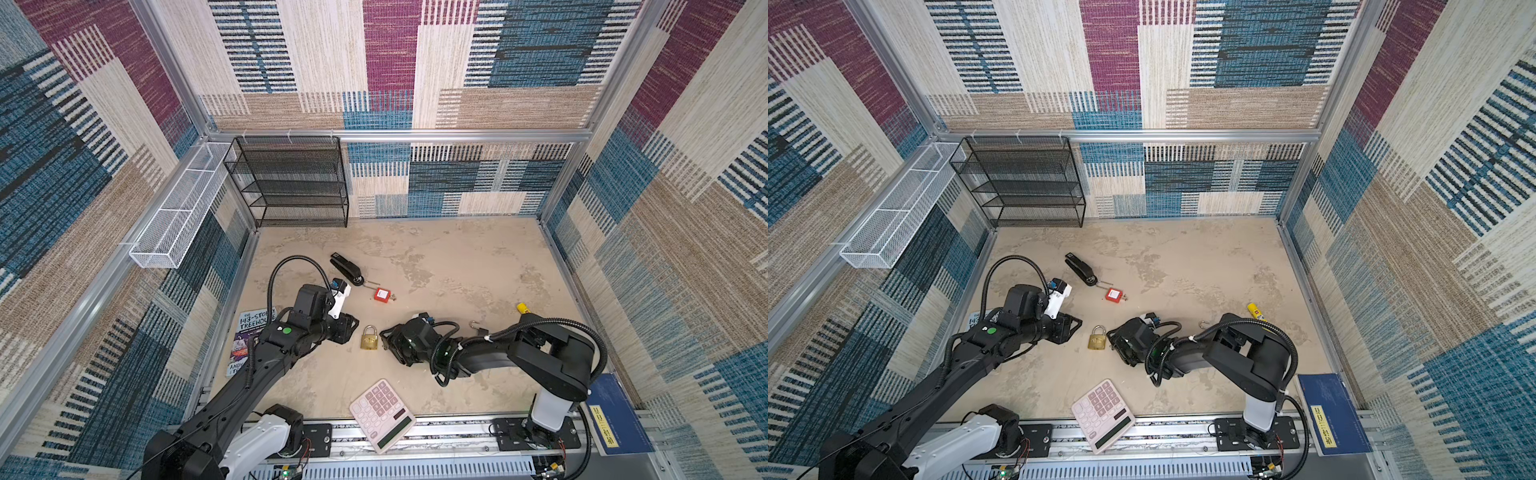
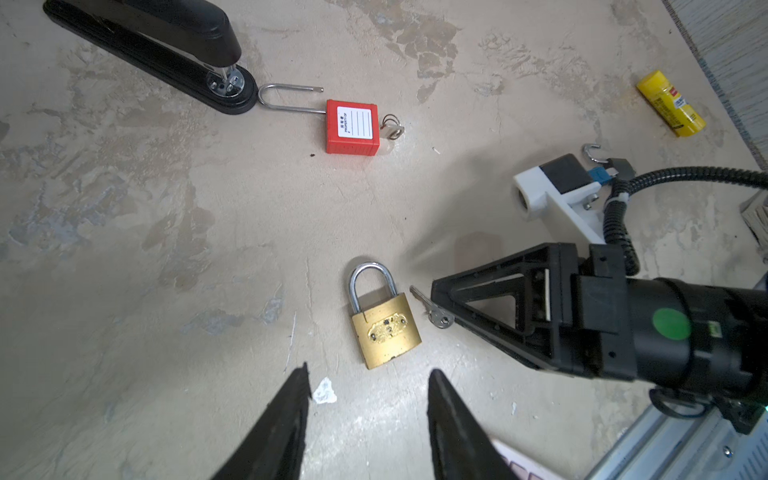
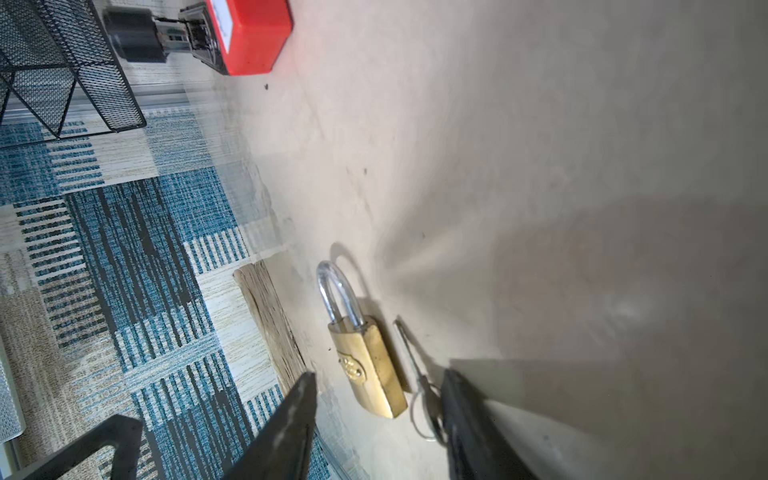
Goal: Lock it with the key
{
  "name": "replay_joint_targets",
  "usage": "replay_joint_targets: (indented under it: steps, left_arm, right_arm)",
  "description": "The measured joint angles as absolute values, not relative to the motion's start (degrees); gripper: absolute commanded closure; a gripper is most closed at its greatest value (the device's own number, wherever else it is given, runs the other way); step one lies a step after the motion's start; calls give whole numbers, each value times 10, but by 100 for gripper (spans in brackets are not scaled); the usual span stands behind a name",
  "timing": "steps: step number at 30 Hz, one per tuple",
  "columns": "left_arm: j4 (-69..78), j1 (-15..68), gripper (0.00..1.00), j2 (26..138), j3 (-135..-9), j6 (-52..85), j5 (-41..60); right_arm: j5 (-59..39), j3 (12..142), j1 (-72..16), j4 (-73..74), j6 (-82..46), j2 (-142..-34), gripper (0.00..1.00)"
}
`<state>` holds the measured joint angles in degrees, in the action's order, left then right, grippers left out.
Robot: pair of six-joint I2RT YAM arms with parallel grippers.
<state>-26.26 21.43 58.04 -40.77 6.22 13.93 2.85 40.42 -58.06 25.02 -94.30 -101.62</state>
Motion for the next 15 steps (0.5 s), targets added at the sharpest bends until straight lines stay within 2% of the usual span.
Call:
replay_joint_targets:
  steps: [9,15]
  left_arm:
    - [-282,214,52,574,-421,60,141]
    - [-289,214,52,561,-420,60,142]
  right_arm:
    - [33,415,-581,228,-951,-1006,19]
    - [22,420,-577,284,-953,-1033,18]
